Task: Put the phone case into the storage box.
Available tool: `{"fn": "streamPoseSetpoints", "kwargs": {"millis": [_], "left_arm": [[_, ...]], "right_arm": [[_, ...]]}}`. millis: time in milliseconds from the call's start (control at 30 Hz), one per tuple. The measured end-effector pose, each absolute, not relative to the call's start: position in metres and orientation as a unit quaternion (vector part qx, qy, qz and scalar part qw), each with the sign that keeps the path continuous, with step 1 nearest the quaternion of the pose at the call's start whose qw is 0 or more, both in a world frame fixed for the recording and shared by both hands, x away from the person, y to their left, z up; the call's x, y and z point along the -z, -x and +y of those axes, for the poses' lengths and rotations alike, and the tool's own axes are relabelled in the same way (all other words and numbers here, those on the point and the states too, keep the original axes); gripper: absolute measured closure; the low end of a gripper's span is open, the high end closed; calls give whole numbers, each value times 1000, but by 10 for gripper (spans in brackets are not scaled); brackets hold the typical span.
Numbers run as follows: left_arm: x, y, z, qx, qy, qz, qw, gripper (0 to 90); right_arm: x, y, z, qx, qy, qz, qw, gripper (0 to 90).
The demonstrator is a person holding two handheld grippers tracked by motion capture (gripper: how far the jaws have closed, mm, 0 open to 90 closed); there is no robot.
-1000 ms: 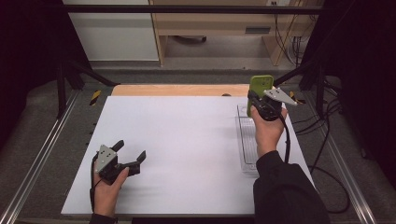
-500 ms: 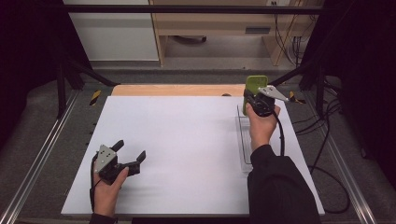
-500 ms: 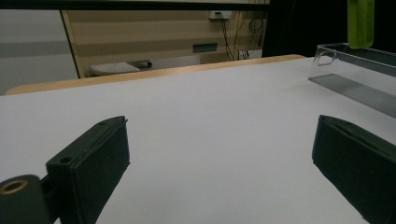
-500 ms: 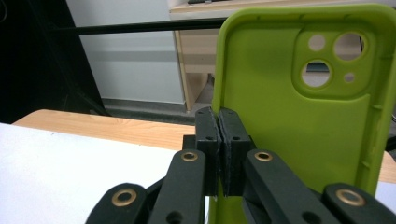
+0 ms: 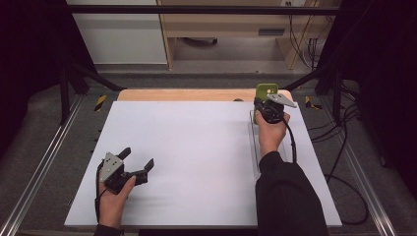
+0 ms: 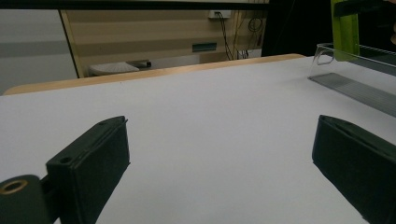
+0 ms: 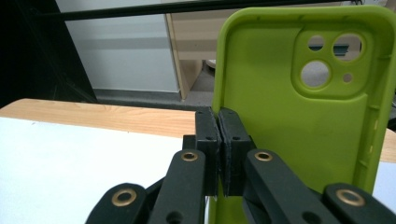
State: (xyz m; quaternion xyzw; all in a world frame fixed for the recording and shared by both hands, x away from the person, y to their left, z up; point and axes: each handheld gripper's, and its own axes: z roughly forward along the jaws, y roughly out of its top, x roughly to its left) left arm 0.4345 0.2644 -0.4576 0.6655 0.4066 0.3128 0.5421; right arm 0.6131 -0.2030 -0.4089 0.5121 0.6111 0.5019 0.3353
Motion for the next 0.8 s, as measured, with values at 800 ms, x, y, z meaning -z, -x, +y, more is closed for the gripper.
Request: {"fn": "streamPoseSetpoints", "kwargs": {"millis": [800], "left_arm": [[457,-434,264,-313,-666,405,543,36]], "right_arm": [[421,-617,-199,-490,-524,617,324,882]]}}
